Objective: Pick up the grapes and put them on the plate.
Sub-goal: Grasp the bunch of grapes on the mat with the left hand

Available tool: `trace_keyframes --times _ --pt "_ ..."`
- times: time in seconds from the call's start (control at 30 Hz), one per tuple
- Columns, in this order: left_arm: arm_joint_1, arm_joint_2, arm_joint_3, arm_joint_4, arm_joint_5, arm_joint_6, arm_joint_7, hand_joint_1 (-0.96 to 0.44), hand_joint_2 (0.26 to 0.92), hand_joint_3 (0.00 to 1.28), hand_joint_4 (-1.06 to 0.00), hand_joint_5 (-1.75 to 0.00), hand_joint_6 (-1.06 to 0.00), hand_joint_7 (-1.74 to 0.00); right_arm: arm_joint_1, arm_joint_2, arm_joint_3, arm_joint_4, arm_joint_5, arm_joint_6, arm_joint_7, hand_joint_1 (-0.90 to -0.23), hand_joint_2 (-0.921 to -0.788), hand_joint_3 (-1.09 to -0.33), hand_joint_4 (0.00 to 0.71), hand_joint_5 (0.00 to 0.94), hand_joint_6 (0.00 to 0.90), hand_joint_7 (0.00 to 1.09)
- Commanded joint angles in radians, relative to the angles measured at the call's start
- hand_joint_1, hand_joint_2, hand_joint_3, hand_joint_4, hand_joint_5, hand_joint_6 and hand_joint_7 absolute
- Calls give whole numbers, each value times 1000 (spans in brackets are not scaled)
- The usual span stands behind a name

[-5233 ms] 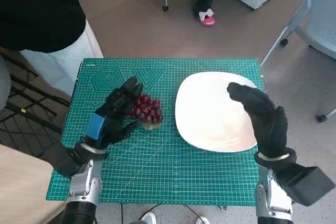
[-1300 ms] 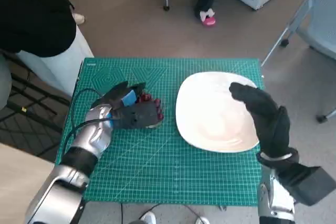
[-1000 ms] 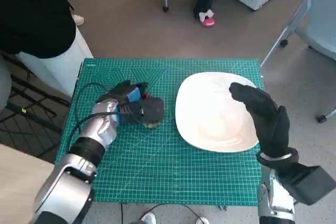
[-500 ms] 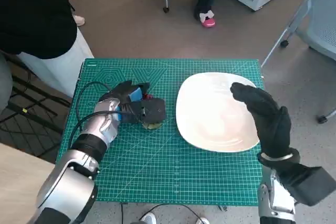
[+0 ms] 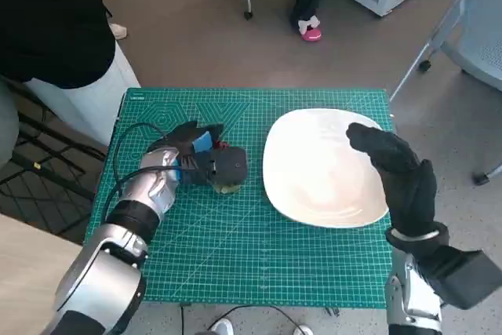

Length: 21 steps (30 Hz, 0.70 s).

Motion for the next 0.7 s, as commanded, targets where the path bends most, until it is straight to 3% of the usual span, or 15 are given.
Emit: trace_keyframes --times 0.03,0.1,0.17,0.23,0.33,0.53,0.57,0.7 --pt "47 -26 -19 40 -1 -11 -5 102 802 25 -156 -42 -353 -30 16 2 -2 10 -15 7 -12 -621 -921 -885 366 1 7 444" --pt "47 -26 -26 42 7 -16 4 120 823 31 -342 -191 -430 -26 17 1 -1 10 -15 7 -13 -621 -921 -885 366 1 7 444" --pt "48 -24 -36 43 16 -23 16 196 859 60 -497 -583 -522 -27 17 1 0 9 -15 7 -14 -621 -921 -886 366 0 6 444" --pt "49 -20 -47 42 26 -29 28 283 891 103 -555 -975 -607 -41 17 1 0 9 -15 6 -14 -621 -921 -886 366 0 6 444" --pt "50 -15 -67 40 41 -35 40 333 911 169 -541 -1249 -707 -75 16 1 0 9 -15 7 -15 -622 -921 -886 366 1 7 444" --pt "46 -8 -97 42 59 -37 60 349 920 260 -468 -1434 -816 -195 14 1 1 7 -14 9 -16 -623 -921 -885 367 1 7 445" --pt "46 -8 -99 43 60 -36 63 332 920 262 -465 -1443 -794 -281 14 2 1 7 -14 9 -16 -623 -921 -885 367 1 7 445" --pt "46 -7 -102 46 60 -35 71 113 921 254 -447 -1485 -579 -938 13 2 1 7 -13 9 -16 -624 -921 -885 366 1 7 445"
